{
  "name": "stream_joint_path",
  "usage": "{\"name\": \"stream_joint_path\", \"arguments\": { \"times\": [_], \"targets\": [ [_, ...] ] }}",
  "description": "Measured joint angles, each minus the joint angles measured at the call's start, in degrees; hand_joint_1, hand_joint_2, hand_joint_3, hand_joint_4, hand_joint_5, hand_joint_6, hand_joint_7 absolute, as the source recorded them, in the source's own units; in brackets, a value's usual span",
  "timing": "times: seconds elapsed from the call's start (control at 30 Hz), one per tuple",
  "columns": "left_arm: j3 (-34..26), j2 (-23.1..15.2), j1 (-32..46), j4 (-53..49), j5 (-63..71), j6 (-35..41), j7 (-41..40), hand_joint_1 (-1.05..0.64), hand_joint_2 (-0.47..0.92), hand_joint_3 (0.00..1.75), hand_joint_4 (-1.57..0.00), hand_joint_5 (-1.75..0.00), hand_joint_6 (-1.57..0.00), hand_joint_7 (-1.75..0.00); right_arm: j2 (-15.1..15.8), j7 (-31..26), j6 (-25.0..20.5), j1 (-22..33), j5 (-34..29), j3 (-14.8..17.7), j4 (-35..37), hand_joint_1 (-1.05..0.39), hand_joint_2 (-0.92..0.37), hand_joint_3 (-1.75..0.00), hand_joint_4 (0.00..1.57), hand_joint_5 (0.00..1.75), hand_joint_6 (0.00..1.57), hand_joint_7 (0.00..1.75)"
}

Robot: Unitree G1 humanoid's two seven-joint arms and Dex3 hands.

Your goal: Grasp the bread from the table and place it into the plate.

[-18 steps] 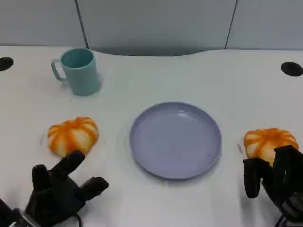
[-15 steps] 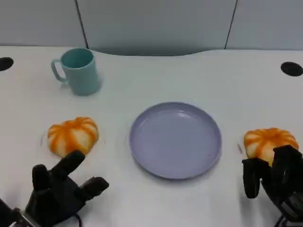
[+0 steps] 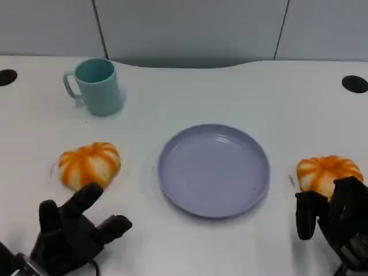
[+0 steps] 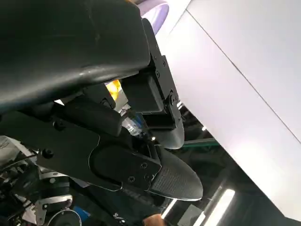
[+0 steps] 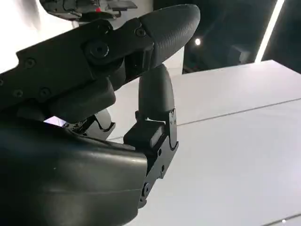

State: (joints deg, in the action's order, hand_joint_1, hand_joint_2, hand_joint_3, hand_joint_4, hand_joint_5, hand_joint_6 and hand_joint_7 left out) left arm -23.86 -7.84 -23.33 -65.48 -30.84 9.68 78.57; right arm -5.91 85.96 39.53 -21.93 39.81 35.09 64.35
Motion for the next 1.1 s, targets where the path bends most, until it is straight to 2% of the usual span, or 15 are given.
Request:
{"name": "stream_joint_path", "arguments": {
  "times": [0.1,0.17,0.27,0.37,0.47,0.57,0.6,0.7,0.8,0.87,0.93,1.0,1.03,1.07,1.1],
  "targets": [
    [-0.1,0.1,0.1,0.5,0.0,-0.3,-0.3,-0.99,0.92,0.02,-1.11,-0.25,-1.12,0.00,-0.2,0.0,-0.9,0.1,0.2,0.0,-0.3,-0.38,-0.91,-0.03,0.89,1.75,0.55,1.67],
    [-0.2,0.7,1.0,3.2,0.0,-2.4,-2.1,-1.02,0.92,0.02,-1.13,-0.26,-1.12,-0.01,-0.9,0.6,3.3,0.1,1.3,1.1,-0.4,-0.30,-0.88,-0.02,0.90,1.75,0.59,1.67],
    [0.5,2.7,4.7,15.2,0.5,-6.8,-8.8,-1.01,0.91,0.01,-1.07,-0.22,-1.08,0.00,-0.9,0.5,2.2,0.0,1.6,1.5,-0.1,-0.31,-0.91,-0.03,0.91,1.75,0.57,1.73],
    [2.0,3.3,7.2,28.3,0.6,-7.0,-13.7,-1.00,0.90,0.00,-0.98,-0.17,-1.01,0.00,-0.8,1.6,0.9,-0.1,1.6,1.5,0.1,-0.37,-0.89,-0.02,0.91,1.75,0.59,1.68],
    [2.7,2.9,7.3,41.3,0.9,-7.0,-19.4,-1.04,0.92,0.06,-0.82,-0.11,-0.88,0.00,-0.8,1.2,1.7,-0.4,1.5,1.5,0.0,-0.32,-0.88,-0.01,0.93,1.75,0.64,1.60],
    [4.6,-0.1,4.0,49.5,9.1,-16.6,-28.1,-1.05,0.92,0.14,-0.51,-0.02,-0.62,0.00,-0.7,1.4,0.6,-1.0,2.4,2.0,0.0,-0.32,-0.89,-0.01,0.89,1.75,0.60,1.56],
    [5.6,-2.1,1.8,49.0,13.4,-21.6,-30.5,-1.05,0.92,0.16,-0.35,-0.01,-0.51,0.00,-0.6,1.9,0.6,-1.2,2.5,2.0,0.0,-0.33,-0.90,-0.01,0.88,1.75,0.60,1.53],
    [9.6,-7.2,-4.1,41.2,26.7,-34.9,-39.6,-1.05,0.92,0.17,-0.20,0.00,-0.39,0.00,-0.6,2.6,0.8,-1.4,2.4,1.9,0.0,-0.34,-0.90,-0.01,0.87,1.75,0.60,1.51],
    [14.8,-9.2,-6.8,31.9,36.7,-40.9,-48.8,-1.05,0.89,0.10,-0.02,0.00,-0.20,0.00,-0.3,2.5,1.2,-1.3,2.1,1.8,-0.1,-0.32,-0.88,-0.01,0.87,1.75,0.66,1.49],
    [20.2,-10.2,-9.0,23.1,46.2,-41.2,-57.9,-1.05,0.84,0.05,0.00,0.00,-0.17,0.00,-0.4,1.6,1.0,-1.3,1.6,1.5,-0.1,-0.32,-0.89,-0.01,0.88,1.75,0.67,1.49],
    [26.2,-10.5,-11.7,13.3,54.6,-40.2,-66.7,-1.05,0.81,0.03,0.00,0.00,-0.14,0.00,-0.5,1.3,1.0,-1.1,1.3,1.2,-0.2,-0.30,-0.90,-0.01,0.89,1.75,0.61,1.58],
    [32.2,-10.2,-14.2,3.7,61.3,-38.2,-75.2,-1.05,0.80,0.02,0.00,0.00,-0.14,0.00,-0.5,1.7,1.1,-0.8,1.2,0.7,-0.6,-0.29,-0.89,-0.01,0.89,1.75,0.63,1.55],
    [34.6,-9.9,-15.3,-0.8,63.8,-37.0,-78.8,-1.05,0.80,0.02,-0.02,-0.01,-0.15,0.00,-0.5,1.9,0.6,-0.4,1.2,0.4,-1.0,-0.28,-0.85,0.00,0.88,1.75,0.69,1.42],
    [36.3,-9.3,-15.9,-4.2,65.3,-35.8,-81.4,-1.05,0.80,0.02,-0.03,-0.02,-0.15,-0.01,-0.2,2.0,-1.4,0.0,1.2,0.0,-1.2,-0.28,-0.84,0.00,0.88,1.75,0.72,1.37],
    [37.5,-8.7,-16.1,-6.5,65.8,-35.0,-83.1,-1.05,0.79,0.01,-0.08,-0.05,-0.16,-0.01,0.1,1.6,-4.1,0.4,1.1,-0.4,-1.3,-0.29,-0.84,0.00,0.89,1.75,0.68,1.48]
  ]
}}
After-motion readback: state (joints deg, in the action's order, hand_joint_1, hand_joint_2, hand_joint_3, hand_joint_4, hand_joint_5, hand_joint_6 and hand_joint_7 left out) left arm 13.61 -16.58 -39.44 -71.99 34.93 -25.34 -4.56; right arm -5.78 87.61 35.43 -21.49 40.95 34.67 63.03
